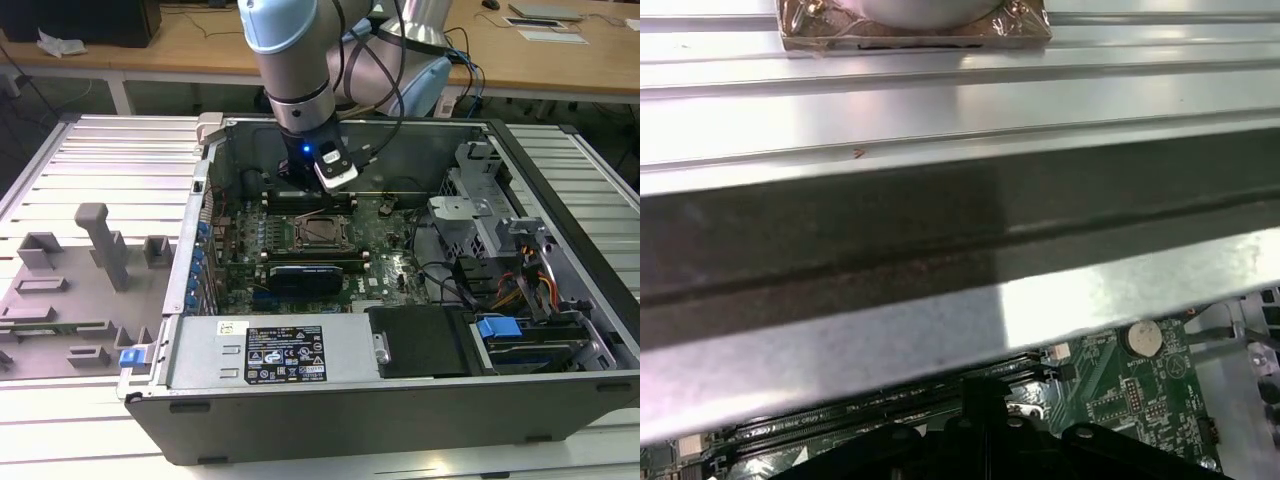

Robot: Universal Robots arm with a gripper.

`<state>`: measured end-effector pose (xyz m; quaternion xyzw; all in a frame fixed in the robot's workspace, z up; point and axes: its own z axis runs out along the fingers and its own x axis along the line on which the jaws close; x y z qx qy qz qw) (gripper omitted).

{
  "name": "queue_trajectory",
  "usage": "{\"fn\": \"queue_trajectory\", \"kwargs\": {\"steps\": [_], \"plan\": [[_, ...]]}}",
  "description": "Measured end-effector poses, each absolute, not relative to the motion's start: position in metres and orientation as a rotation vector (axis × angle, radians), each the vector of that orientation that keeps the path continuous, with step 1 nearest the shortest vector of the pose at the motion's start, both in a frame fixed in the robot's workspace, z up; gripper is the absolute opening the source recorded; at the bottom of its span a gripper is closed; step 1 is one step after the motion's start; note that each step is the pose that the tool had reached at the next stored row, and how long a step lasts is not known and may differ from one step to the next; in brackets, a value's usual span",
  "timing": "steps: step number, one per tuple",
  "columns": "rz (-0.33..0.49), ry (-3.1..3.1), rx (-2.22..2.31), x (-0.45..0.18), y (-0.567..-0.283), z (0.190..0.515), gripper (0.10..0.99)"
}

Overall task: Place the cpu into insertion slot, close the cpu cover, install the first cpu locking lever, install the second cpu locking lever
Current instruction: 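Install the first cpu locking lever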

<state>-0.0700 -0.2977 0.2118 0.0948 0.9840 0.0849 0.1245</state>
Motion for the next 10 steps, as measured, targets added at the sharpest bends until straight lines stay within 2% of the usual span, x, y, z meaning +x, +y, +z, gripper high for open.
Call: {"fn": "queue_trajectory", "kwargs": {"steps": [10], "plan": [[0.236,2.854,0.36,-0.0752,-0.296,0.2092,0.106]]}}
